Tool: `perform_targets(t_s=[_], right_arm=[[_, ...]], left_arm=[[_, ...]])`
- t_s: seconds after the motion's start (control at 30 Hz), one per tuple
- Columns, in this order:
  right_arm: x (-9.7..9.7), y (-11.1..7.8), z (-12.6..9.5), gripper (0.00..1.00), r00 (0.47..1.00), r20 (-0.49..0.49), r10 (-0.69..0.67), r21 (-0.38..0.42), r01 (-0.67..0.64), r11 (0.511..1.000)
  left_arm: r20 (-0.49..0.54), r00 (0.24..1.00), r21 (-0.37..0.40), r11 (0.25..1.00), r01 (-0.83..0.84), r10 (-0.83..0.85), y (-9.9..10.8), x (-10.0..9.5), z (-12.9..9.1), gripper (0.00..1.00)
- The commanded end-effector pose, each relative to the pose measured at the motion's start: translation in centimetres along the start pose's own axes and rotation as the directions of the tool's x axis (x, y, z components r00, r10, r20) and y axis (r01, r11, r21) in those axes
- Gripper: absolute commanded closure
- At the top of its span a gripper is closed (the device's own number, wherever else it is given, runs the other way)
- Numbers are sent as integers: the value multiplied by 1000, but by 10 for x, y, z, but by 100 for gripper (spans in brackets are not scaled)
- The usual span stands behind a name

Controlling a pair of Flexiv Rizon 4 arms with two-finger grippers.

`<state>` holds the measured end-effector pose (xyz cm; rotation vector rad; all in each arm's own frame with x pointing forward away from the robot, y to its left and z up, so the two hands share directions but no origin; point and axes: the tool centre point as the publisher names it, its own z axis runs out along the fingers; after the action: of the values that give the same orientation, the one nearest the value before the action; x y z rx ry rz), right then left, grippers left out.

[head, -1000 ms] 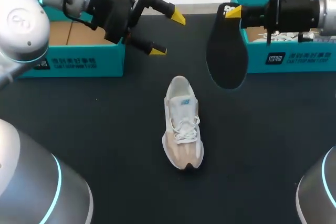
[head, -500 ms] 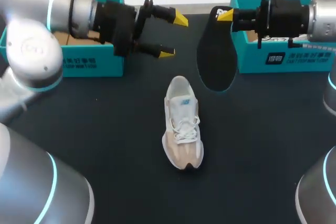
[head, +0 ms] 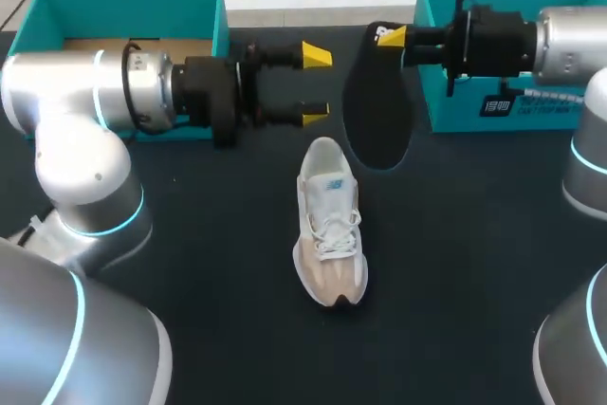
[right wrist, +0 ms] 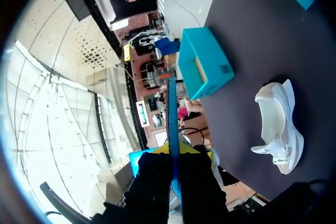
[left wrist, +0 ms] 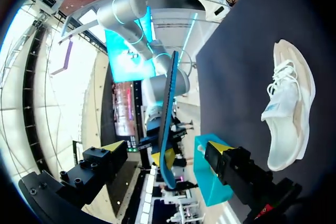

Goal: Take the shoe out of the shoebox, open the shoe tongue, remove and reinsert the insole, then place the shoe into the shoebox

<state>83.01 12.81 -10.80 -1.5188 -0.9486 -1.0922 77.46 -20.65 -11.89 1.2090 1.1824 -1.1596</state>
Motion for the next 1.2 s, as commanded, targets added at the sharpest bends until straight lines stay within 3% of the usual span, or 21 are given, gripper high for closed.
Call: perform_targets(t_s=[0.03,0.5,0.67,0.7,0.73,0.8,0.83,0.87,0.93,1.2], right_arm=[[-4,12,15,100,1000,21,13,20,-13,1000],[-8,20,37,100,1000,22,20,31,-20,999],[-8,19,37,100,1000,22,18,33,-19,999],[-8,19,37,100,1000,22,19,34,-19,999],[-8,18,37,100,1000,22,19,34,-20,999],[-8,18,38,100,1000,22,19,36,-20,999],[-8,17,38,100,1000,22,20,37,-20,999],[-8,17,38,100,1000,22,20,38,-21,999],[-8,17,38,100,1000,22,20,40,-21,999],[-6,13,43,100,999,31,16,56,-18,998]], left_arm=[[17,1000,-3,1000,-8,8,-3,3,4,0],[53,999,-22,1000,11,-10,-4,7,33,0],[47,999,-23,1000,-1,3,-2,12,31,32],[45,999,-23,1000,-4,5,-1,13,30,52],[43,999,-24,1000,-4,5,-1,14,29,54],[37,999,-29,999,-21,22,0,16,28,73],[37,999,-29,999,-20,21,1,16,28,74],[37,999,-30,999,-21,22,1,16,28,87],[40,999,-37,999,-26,28,2,17,28,98],[46,999,-48,999,-7,9,8,18,36,100]])
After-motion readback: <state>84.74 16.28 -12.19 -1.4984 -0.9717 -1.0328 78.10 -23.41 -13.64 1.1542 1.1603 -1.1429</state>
